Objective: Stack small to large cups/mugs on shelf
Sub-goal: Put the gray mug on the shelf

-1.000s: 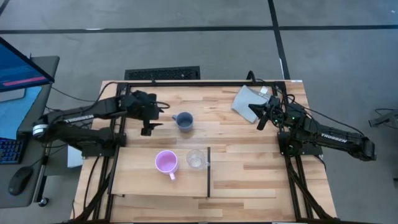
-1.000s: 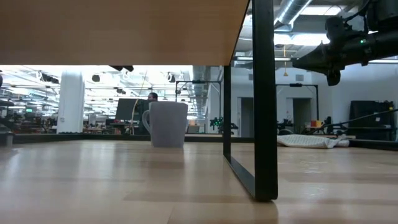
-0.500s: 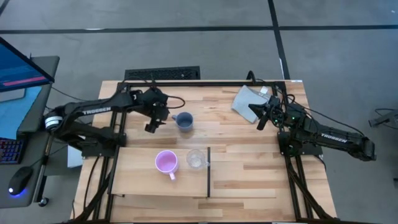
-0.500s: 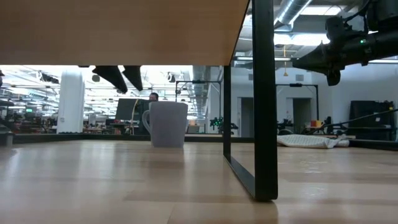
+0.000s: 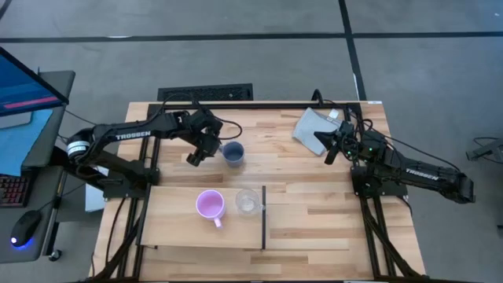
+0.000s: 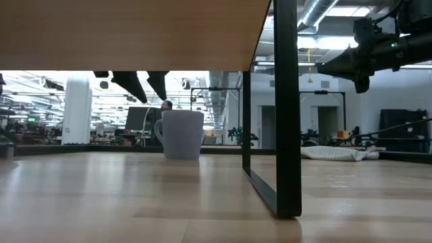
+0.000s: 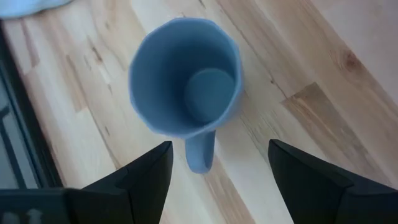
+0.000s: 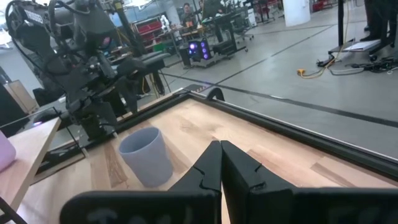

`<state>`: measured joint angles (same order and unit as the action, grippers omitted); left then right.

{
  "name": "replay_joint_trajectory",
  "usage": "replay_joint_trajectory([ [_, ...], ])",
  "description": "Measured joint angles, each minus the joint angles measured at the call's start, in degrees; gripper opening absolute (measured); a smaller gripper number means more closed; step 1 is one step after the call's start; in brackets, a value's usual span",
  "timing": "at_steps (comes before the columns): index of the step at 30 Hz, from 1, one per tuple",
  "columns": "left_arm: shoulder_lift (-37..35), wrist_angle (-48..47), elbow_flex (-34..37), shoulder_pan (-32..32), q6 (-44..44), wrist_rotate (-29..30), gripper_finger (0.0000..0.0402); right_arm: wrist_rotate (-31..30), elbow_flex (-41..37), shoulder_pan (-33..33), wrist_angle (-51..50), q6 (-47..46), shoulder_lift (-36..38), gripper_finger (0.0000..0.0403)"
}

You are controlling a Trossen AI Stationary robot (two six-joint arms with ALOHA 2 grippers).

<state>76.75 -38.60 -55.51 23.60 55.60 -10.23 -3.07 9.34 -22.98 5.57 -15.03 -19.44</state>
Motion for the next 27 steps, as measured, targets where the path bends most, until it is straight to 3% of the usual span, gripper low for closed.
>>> replay_joint_trajectory([
  [11, 0.5, 3.3, 0.0, -2.5, 9.1, 0.2, 0.0256, 0.0, 0.0, 0.0, -3.2, 0.0, 0.0, 0.0027],
  [27, 4.2, 5.2, 0.1, -2.7, 8.6, 1.6, 0.0256, 0.0, 0.0, 0.0, -3.5, 0.0, 0.0, 0.0027],
])
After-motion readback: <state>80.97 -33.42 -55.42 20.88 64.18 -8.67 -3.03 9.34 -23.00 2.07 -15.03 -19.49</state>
